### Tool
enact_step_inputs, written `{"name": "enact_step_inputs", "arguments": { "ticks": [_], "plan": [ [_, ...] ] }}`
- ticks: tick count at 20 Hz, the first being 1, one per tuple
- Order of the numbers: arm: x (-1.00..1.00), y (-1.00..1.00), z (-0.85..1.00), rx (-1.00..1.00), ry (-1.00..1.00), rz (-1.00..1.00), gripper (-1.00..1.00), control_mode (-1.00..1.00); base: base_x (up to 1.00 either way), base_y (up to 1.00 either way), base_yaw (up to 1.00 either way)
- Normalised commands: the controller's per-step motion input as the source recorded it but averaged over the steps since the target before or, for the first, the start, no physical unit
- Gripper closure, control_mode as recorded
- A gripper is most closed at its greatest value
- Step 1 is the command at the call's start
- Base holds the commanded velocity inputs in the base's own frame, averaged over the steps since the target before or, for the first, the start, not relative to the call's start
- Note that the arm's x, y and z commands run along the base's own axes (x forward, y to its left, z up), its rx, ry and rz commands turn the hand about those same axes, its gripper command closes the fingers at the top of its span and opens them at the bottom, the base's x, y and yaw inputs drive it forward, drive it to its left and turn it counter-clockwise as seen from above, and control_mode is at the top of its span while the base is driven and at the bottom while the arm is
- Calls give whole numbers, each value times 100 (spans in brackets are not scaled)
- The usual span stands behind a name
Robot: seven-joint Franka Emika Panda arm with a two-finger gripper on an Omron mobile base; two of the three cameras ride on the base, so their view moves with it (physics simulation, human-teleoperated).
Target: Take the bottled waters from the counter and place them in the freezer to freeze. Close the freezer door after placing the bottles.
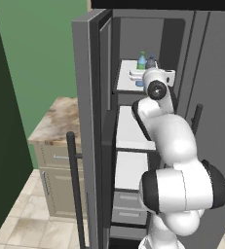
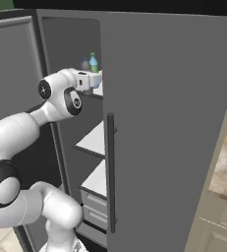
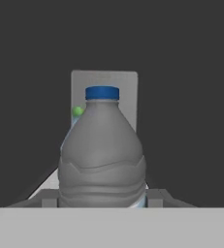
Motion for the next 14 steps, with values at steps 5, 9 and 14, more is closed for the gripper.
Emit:
{"name": "enact_step_inputs", "arguments": {
  "ticks": [5,9,14],
  "plan": [
    [14,-2,-17,0,-1,0,100,-100,0,0,0],
    [18,-2,-12,0,-1,0,100,-100,0,0,0],
    [20,0,-1,0,-3,0,100,-100,0,0,0]
  ]
}}
